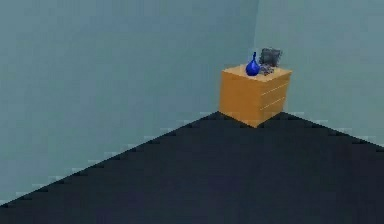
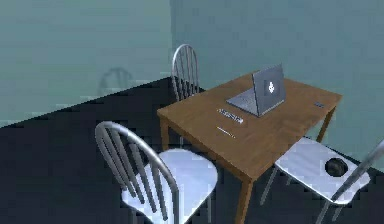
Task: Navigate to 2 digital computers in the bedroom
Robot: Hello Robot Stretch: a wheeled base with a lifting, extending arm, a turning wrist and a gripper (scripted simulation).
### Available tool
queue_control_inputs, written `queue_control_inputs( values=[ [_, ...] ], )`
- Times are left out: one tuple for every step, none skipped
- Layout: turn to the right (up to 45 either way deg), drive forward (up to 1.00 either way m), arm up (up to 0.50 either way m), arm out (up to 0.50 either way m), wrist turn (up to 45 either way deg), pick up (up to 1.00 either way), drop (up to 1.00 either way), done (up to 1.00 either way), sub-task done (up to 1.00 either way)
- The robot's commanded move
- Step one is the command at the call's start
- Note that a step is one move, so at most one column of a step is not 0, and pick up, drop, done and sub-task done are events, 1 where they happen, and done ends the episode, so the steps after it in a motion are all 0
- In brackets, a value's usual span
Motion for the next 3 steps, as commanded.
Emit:
queue_control_inputs(
  values=[
    [0.0, 0.25, 0.0, 0.0, 0.0, 0.0, 0.0, 0.0, 0.0],
    [30.0, 0.0, 0.0, 0.0, 0.0, 0.0, 0.0, 0.0, 0.0],
    [0.0, 1.0, 0.0, 0.0, 0.0, 0.0, 0.0, 0.0, 0.0]
  ],
)
